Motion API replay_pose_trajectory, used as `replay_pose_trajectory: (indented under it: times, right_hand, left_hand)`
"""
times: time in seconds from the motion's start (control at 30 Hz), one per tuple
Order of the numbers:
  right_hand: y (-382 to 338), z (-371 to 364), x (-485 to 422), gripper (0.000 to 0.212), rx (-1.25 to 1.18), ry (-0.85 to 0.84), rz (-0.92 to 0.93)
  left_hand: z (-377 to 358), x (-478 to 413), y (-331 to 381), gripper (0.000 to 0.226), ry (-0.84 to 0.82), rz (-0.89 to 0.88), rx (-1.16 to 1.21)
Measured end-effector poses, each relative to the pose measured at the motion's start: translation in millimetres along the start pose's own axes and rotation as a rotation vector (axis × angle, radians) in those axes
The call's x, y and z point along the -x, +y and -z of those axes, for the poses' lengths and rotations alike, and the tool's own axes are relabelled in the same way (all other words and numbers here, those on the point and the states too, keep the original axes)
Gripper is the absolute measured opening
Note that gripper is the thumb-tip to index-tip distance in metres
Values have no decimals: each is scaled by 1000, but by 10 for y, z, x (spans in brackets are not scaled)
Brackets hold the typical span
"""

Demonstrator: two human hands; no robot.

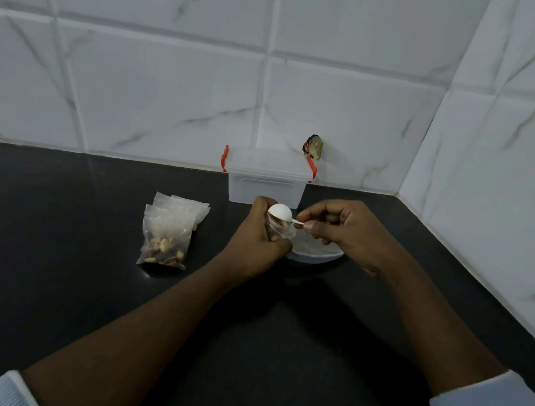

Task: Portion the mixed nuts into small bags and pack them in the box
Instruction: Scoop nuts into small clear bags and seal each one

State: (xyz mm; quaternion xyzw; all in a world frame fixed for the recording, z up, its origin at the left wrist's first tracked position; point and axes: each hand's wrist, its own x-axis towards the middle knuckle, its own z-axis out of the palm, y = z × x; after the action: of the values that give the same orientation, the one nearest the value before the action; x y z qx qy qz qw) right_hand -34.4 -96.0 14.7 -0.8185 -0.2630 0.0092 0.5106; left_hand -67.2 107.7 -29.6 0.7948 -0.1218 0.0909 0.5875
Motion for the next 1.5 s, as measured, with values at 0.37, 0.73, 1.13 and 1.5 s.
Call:
replay_pose_trajectory:
  times: [0.37,0.73,1.13,1.5]
  right_hand:
    - [3,294,43,21,553,42,-51]
    - [-141,-10,45,11,906,-243,-94]
    - [-184,-348,40,6,339,105,246]
    - [-115,-416,-10,13,502,188,385]
  left_hand:
    - [13,26,34,57,4,-2,73]
    - [1,21,131,55,81,156,429]
    - [-4,13,167,95,-34,89,375]
    - [268,-123,157,72,367,281,354]
